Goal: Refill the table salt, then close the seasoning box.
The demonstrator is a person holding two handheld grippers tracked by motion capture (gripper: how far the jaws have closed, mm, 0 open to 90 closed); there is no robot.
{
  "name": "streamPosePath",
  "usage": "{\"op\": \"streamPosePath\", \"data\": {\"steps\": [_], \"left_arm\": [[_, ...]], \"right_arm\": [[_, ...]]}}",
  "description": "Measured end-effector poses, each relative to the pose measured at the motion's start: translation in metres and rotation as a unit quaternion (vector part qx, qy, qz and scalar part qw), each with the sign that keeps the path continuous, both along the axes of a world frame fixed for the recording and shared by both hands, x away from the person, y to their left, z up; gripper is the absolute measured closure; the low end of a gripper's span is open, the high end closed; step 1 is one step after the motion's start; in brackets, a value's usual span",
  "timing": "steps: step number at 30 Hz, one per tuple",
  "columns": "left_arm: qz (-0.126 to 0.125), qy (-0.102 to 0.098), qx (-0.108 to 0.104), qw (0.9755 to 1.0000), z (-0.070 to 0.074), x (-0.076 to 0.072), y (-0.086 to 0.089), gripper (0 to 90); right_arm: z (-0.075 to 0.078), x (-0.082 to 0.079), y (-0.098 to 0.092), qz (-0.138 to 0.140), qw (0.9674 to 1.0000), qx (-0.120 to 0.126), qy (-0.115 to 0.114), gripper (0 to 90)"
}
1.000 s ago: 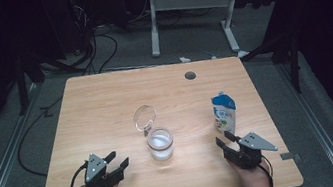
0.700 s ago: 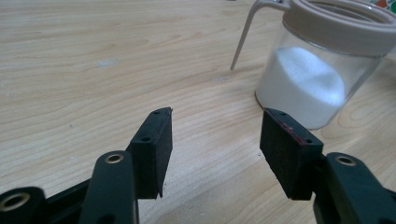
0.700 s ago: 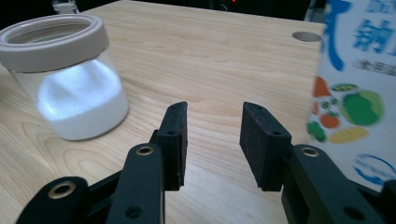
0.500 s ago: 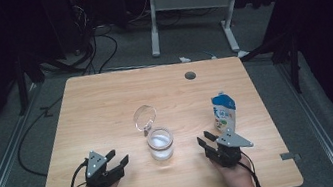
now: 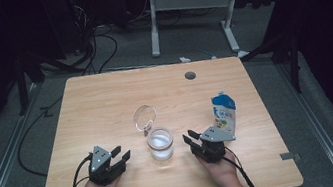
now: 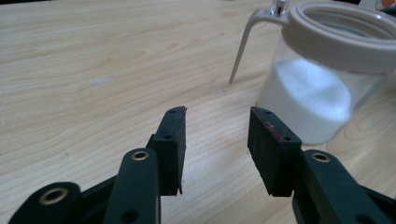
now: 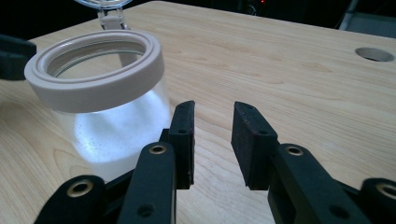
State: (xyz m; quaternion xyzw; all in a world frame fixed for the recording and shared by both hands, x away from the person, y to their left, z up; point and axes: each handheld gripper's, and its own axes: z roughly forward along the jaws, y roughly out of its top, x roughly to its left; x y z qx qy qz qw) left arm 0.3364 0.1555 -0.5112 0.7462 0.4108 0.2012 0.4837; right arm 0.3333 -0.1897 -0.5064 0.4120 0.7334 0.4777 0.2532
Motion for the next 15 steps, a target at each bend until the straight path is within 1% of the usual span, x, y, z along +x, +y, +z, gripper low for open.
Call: {"op": "streamPosePath", "data": {"steps": [1,3,5,7,8,10,11,13,15], "left_arm": [[0.004,0.001,-0.001,1.0,0.0,0.001,0.0,59.1],[0.011,0.002,-0.005,0.9999,0.001,0.003,-0.001,60.8],[0.017,-0.004,-0.003,0.9998,0.004,0.003,-0.002,62.5],[0.023,-0.01,-0.005,0.9997,0.007,0.004,-0.004,65.2],[0.026,-0.012,-0.007,0.9996,0.008,0.005,-0.004,66.2],[0.028,-0.014,-0.01,0.9995,0.011,0.006,-0.005,69.7],[0.03,-0.014,-0.015,0.9993,0.012,0.007,-0.005,71.4],[0.033,-0.011,-0.02,0.9992,0.013,0.01,-0.005,75.8],[0.035,-0.012,-0.02,0.9991,0.015,0.013,-0.006,80.0]], "right_arm": [[-0.001,0.0,0.003,0.004,1.0,-0.004,0.001,71.1],[-0.002,-0.001,0.005,0.009,0.9999,-0.004,0.002,71.6],[-0.003,-0.002,0.007,0.016,0.9998,-0.006,0.006,73.3],[-0.004,-0.003,0.007,0.019,0.9998,0.0,0.012,74.4],[-0.005,-0.004,0.007,0.021,0.9997,0.002,0.015,75.9],[-0.005,-0.005,0.007,0.022,0.9997,-0.003,0.013,78.6],[-0.005,-0.006,0.007,0.023,0.9996,-0.002,0.014,79.7],[-0.006,-0.008,0.007,0.025,0.9996,-0.003,0.014,83.5],[-0.007,-0.009,0.007,0.029,0.9995,-0.005,0.014,89.0]]}}
